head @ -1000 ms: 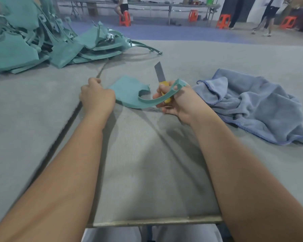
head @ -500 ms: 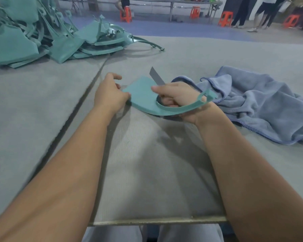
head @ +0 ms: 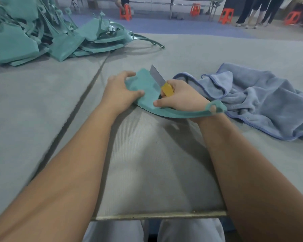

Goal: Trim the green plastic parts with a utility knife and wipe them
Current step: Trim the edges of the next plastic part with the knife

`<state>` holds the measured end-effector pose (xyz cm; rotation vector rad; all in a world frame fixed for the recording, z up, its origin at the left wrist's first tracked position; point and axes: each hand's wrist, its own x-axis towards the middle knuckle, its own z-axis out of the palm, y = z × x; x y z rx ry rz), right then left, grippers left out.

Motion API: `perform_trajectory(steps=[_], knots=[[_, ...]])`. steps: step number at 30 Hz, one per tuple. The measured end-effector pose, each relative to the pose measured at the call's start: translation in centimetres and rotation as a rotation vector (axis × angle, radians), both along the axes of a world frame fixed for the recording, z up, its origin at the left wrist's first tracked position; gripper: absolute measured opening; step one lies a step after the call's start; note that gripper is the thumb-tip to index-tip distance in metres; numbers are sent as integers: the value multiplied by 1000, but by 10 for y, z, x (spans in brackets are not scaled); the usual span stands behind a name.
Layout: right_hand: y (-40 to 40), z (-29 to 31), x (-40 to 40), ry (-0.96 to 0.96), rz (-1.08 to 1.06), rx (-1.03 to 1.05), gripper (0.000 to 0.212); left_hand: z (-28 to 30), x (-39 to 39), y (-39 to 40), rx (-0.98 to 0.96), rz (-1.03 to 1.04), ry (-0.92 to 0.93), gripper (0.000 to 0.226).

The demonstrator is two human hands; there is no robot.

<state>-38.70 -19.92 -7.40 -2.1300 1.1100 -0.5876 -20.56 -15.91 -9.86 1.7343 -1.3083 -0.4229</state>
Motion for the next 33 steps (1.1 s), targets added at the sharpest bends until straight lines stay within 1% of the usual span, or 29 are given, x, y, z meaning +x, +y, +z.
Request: perform_trajectory(steps=[2, 3, 5, 6, 8, 9, 10, 11, 13, 15, 17, 18, 20, 21, 22, 23, 24, 26, 28, 29, 30, 31, 33], knots=[[1, -3, 1, -88, 19, 16, 31, 6, -2, 4, -173, 30, 287, 57], [2, -4, 3, -197, 22, 75, 30, 12, 0, 5, -260, 69, 374, 58], [-1, -4, 5, -497, -6, 256, 31, 27, 7, 7, -469, 159, 578, 59], [-4, -2, 4, -642, -37, 337, 31, 36, 12, 10, -584, 195, 729, 53], [-9, 2, -2, -856, -91, 414, 30, 50, 23, 14, -787, 207, 1020, 29], [-11, 4, -6, -919, -112, 411, 30, 54, 27, 17, -868, 200, 1127, 22], [-13, 4, -9, -958, -131, 391, 30, 56, 29, 20, -924, 196, 1200, 20], [-14, 5, -11, -983, -150, 368, 31, 56, 32, 23, -936, 194, 1231, 19], [-14, 6, -12, -1001, -179, 348, 33, 57, 37, 26, -845, 177, 1236, 22], [-11, 8, -11, -1015, -179, 380, 33, 59, 35, 26, -760, 108, 1219, 31], [-8, 9, -7, -1061, -154, 451, 34, 58, 26, 24, -692, 27, 1148, 26], [-6, 9, -4, -1075, -146, 494, 35, 55, 20, 22, -653, -43, 1078, 29], [-2, 8, 1, -1067, -126, 584, 40, 46, 7, 20, -558, -214, 832, 51], [-1, 9, 2, -1069, -112, 643, 49, 41, 1, 21, -487, -293, 696, 54], [-1, 8, 0, -1101, -111, 696, 58, 38, -5, 22, -411, -329, 565, 52], [-3, 9, -4, -1151, -119, 738, 62, 35, -8, 22, -361, -314, 447, 49], [-3, 10, -7, -1181, -143, 762, 58, 32, -9, 21, -329, -288, 357, 47], [-6, 8, -11, -1124, -263, 731, 46, 27, -10, 19, -294, -281, 284, 43], [-6, 2, -9, -994, -340, 676, 31, 23, -11, 18, -247, -310, 332, 42], [-6, 0, -7, -938, -334, 668, 26, 22, -12, 17, -217, -296, 397, 48], [-5, -1, -5, -911, -310, 674, 27, 22, -12, 17, -183, -277, 499, 57], [-6, -2, -5, -921, -283, 697, 33, 22, -10, 17, -138, -275, 617, 66], [-10, -2, -8, -967, -239, 729, 41, 22, -1, 19, -21, -375, 816, 72]])
